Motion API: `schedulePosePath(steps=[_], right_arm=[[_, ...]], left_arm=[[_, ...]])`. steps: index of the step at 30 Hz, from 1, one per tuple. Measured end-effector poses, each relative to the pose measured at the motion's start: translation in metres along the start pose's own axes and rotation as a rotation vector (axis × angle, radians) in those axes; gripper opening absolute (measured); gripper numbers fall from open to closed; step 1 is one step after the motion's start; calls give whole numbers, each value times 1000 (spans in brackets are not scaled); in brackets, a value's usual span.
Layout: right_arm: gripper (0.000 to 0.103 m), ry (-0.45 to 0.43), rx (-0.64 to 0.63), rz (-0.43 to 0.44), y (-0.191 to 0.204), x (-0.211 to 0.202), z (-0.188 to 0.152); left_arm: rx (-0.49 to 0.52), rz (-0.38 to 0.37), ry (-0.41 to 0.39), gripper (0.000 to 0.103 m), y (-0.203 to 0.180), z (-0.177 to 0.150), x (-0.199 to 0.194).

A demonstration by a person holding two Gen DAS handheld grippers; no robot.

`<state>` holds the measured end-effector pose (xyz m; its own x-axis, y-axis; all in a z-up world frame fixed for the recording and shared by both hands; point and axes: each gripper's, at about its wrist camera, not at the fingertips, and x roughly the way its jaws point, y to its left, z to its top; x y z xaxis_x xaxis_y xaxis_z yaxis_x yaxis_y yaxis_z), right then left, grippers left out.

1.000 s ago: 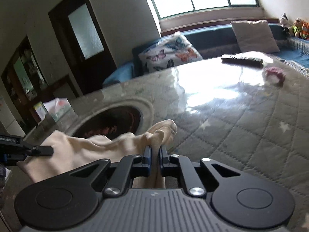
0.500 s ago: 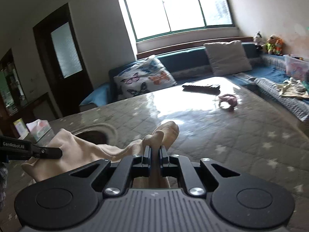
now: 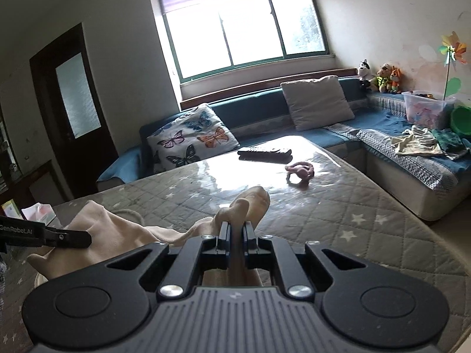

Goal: Fold clothes

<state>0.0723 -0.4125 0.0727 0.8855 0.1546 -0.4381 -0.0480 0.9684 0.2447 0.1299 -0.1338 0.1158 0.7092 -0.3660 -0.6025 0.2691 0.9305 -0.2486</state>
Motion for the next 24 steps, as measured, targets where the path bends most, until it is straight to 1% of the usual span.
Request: schedulePosePath(steps=[7,16,21,24], right_arm=[[7,-15,-1,-8,-4,0,5],[7,-12,-15,-16,-7,11,12],[7,-6,-24,-14,-6,26,19],[7,-6,-30,-10,-5,39,27]], left_arm=[[38,2,-28,15,-13,5,2],[49,8,-13,15,-14,8,19],[48,20,-1,15,-9,19,38],[40,29,-9,15,-4,31,47]])
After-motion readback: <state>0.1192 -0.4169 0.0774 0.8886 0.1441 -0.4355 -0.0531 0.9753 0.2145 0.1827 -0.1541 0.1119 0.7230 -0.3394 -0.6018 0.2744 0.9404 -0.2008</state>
